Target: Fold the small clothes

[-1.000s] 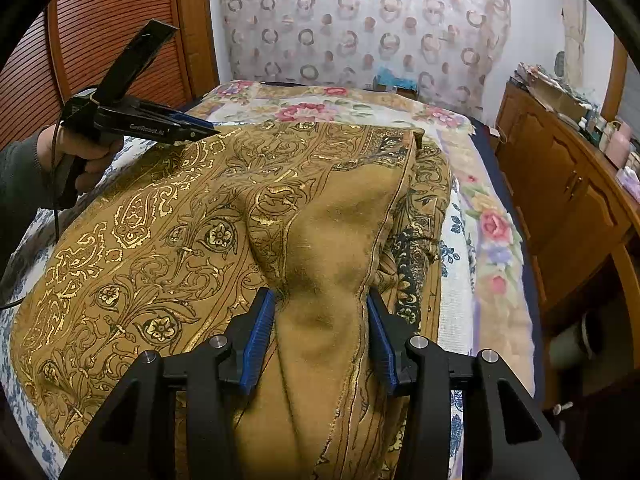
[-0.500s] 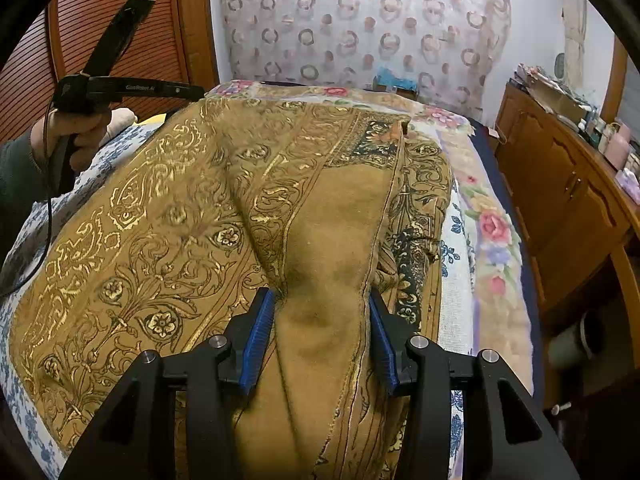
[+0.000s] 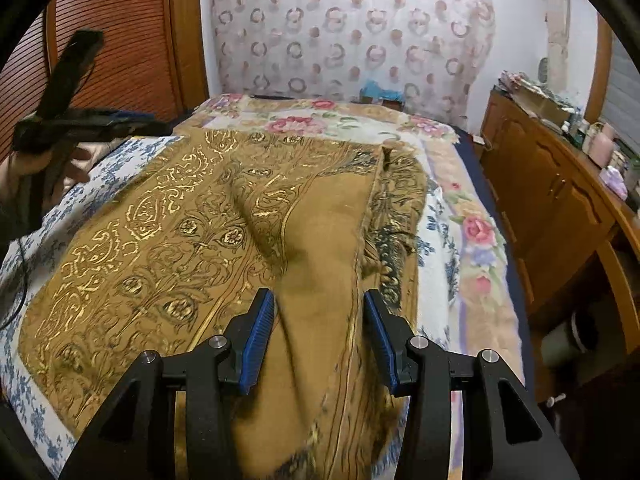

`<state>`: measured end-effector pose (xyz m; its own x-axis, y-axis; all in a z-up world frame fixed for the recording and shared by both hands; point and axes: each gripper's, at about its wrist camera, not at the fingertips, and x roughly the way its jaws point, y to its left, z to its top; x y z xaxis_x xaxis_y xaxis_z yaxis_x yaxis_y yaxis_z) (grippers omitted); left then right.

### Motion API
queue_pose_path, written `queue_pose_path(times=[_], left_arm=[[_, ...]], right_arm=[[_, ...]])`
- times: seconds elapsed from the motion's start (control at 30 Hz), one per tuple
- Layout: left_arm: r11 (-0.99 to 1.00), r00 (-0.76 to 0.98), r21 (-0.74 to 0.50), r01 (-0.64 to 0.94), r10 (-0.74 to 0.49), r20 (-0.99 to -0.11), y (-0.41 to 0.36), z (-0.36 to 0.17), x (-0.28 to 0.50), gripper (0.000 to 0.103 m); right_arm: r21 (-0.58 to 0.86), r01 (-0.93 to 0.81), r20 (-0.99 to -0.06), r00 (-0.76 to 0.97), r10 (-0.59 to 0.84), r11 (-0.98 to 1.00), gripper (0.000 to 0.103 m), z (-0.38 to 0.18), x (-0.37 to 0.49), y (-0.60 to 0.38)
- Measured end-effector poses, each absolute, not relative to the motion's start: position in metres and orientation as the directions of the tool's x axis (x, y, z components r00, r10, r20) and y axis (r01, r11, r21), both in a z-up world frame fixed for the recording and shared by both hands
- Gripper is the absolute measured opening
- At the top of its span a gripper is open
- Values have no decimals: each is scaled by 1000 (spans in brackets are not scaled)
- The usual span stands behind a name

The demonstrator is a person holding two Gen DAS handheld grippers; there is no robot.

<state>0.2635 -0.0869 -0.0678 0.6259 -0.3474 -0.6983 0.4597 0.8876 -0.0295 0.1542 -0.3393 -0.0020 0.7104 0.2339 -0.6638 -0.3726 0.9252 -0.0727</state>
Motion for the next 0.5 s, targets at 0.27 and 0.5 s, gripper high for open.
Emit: queue_pose_path(times=[0.27, 0.5], left_arm=[[887, 614, -29, 461, -342, -711, -89, -74, 202, 66], [881, 577, -68, 468, -363, -731, -83, -89, 155, 66]], right_arm=[[-70, -345, -655, 723, 218, 936, 51, -1, 120, -341], [-72, -340, -661, 720, 210, 938, 53, -3, 97, -338]])
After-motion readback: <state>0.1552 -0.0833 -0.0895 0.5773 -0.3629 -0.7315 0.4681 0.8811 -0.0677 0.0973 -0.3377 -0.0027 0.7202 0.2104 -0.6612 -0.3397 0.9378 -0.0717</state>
